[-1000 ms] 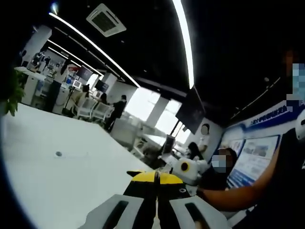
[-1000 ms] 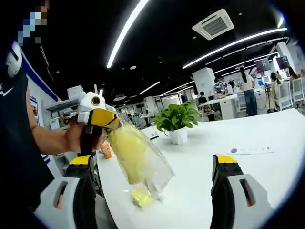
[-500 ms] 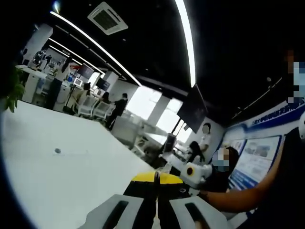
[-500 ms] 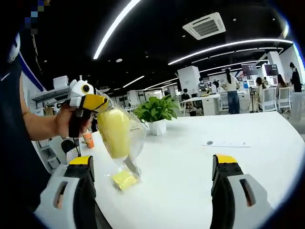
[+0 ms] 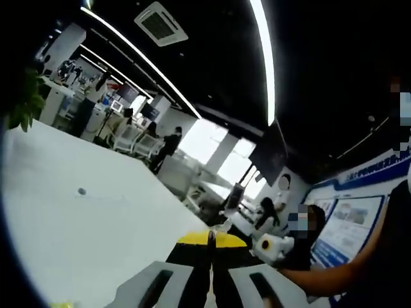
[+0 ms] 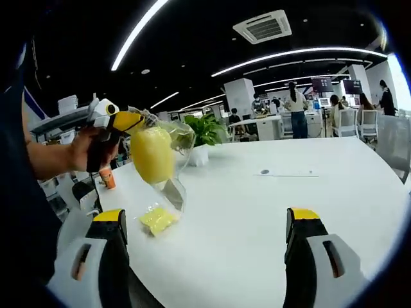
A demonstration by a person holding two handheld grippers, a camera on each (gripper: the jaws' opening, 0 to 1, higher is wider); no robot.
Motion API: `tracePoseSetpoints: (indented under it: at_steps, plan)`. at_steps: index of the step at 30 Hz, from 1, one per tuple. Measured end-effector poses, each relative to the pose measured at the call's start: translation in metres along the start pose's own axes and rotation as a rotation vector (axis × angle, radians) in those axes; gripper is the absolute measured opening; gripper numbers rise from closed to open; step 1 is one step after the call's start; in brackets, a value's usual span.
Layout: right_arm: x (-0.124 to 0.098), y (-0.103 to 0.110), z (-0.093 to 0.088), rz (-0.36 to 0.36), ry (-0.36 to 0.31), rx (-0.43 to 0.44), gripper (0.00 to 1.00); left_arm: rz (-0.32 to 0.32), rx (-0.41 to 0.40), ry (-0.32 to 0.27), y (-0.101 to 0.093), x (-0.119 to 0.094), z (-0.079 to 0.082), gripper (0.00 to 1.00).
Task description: Compare the silicone blocks by pressing each to a similar depth, holding the contact briefly, and releasing to observe deformation and rebound differences across the visible hardness samples.
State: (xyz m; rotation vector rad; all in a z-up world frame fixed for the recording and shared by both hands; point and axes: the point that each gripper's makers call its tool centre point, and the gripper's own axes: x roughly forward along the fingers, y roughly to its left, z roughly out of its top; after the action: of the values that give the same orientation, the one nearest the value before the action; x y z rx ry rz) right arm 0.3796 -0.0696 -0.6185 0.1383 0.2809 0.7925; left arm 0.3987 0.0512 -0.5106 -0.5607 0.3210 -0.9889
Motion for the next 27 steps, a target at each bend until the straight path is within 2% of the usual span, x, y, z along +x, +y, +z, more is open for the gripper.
tracePoseSetpoints:
  at_steps: [9,13,18,27]
  plan:
    - [-0.006,-0.004,-0.019,-0.030,0.034,-0.013,0.96,0.019,-0.080,0.002,0.014,0.000,-0.023,0.00]
    - [-0.008,-0.003,-0.028,-0.041,0.044,-0.019,0.96,0.027,-0.087,0.009,0.018,0.002,-0.032,0.00]
    - [-0.008,0.001,-0.037,-0.040,0.068,-0.012,0.96,0.051,-0.079,0.047,0.027,0.003,-0.050,0.00]
    - [-0.012,0.000,-0.048,-0.050,0.090,0.011,0.96,0.064,-0.129,0.063,0.041,0.006,-0.071,0.00]
